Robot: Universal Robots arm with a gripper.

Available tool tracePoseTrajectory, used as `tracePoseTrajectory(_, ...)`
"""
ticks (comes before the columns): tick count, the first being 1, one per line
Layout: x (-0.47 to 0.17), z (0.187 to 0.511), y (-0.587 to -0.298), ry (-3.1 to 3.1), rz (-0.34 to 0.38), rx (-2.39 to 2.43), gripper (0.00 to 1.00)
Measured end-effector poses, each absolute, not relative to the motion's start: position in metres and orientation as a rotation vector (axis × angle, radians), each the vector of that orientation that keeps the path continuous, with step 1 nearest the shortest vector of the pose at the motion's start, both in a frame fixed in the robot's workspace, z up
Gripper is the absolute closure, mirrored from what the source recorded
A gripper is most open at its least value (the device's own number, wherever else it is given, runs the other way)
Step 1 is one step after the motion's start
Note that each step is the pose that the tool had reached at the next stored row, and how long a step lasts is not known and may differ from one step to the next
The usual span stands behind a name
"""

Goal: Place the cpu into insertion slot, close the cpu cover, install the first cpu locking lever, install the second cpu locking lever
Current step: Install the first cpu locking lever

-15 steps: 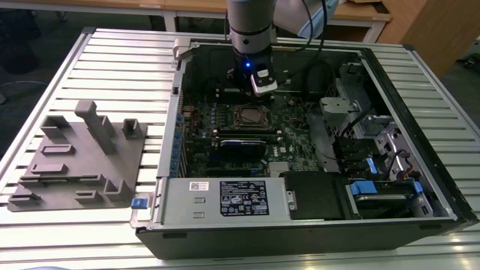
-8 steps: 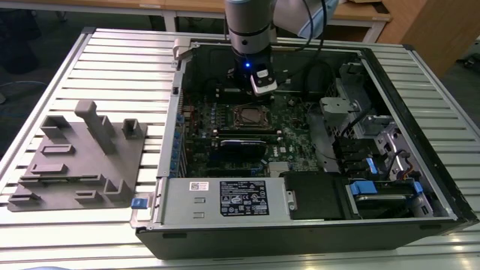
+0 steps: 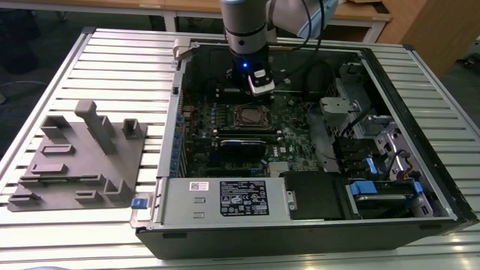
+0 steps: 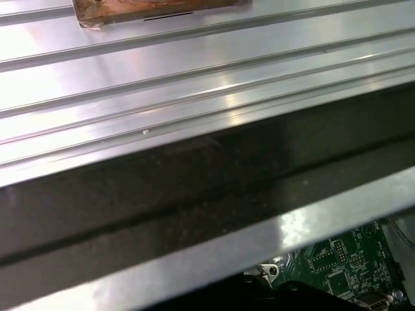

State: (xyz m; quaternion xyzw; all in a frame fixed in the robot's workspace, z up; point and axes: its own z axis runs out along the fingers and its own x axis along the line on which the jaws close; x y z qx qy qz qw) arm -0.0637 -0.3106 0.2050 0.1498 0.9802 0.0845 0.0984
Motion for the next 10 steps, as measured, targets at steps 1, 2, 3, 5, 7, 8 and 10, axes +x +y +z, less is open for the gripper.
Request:
tracePoseTrajectory(1,-0.0645,0.2049,-0.3106,2.896,0.252,0.442,0.89)
tracePoseTrajectory(2,-0.0653,0.2047,-0.3106,2.892,0.254,0.441,0.89)
tracePoseTrajectory(3,-0.0663,0.2044,-0.3106,2.885,0.258,0.440,0.89)
tracePoseTrajectory(5,-0.0679,0.2040,-0.3106,2.871,0.263,0.437,0.89)
tracePoseTrajectory(7,-0.0693,0.2033,-0.3106,2.858,0.266,0.433,0.89)
tracePoseTrajectory(8,-0.0700,0.2029,-0.3106,2.852,0.267,0.432,0.89)
tracePoseTrajectory(10,-0.0715,0.2024,-0.3106,2.842,0.270,0.430,0.89)
